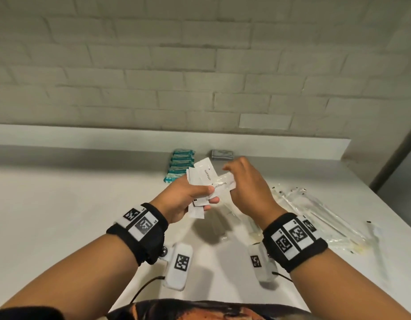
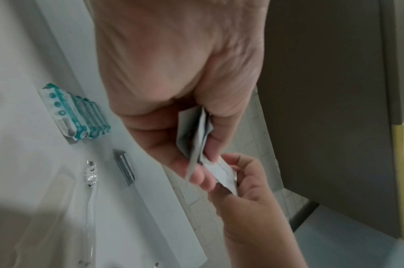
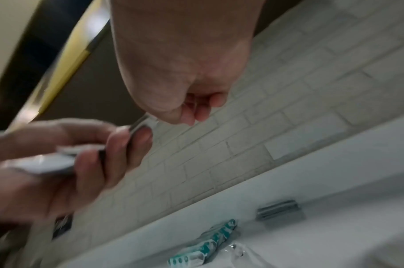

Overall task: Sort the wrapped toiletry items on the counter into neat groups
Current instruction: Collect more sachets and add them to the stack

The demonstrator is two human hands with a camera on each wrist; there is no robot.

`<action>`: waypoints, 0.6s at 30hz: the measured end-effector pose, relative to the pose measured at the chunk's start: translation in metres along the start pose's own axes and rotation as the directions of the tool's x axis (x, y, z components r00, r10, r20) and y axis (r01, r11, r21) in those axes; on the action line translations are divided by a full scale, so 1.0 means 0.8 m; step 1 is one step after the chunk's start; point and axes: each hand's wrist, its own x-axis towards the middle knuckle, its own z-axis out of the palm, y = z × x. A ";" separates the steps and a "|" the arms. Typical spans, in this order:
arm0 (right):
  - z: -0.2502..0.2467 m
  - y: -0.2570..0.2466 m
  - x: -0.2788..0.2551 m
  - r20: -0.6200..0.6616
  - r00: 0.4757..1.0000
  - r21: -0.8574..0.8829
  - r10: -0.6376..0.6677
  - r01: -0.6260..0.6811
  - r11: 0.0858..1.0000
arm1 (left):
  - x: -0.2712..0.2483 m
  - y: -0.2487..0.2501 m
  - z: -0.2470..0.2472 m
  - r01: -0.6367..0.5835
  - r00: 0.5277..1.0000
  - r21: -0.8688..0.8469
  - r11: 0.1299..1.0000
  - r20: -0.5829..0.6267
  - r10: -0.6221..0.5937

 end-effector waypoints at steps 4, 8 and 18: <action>-0.004 0.022 0.007 0.086 0.914 0.472 0.396 -0.388 0.792 | 0.016 -0.004 -0.011 -0.061 0.997 0.015 0.998 -0.048 0.062; -0.002 0.028 0.007 0.056 0.902 0.419 0.429 -0.411 0.809 | 0.031 -0.014 -0.015 -0.067 0.995 -0.025 0.997 -0.073 0.065; 0.002 0.022 0.017 0.368 0.831 0.179 0.418 -0.504 0.845 | 0.044 -0.026 -0.019 -0.038 0.986 -0.057 0.998 -0.161 0.029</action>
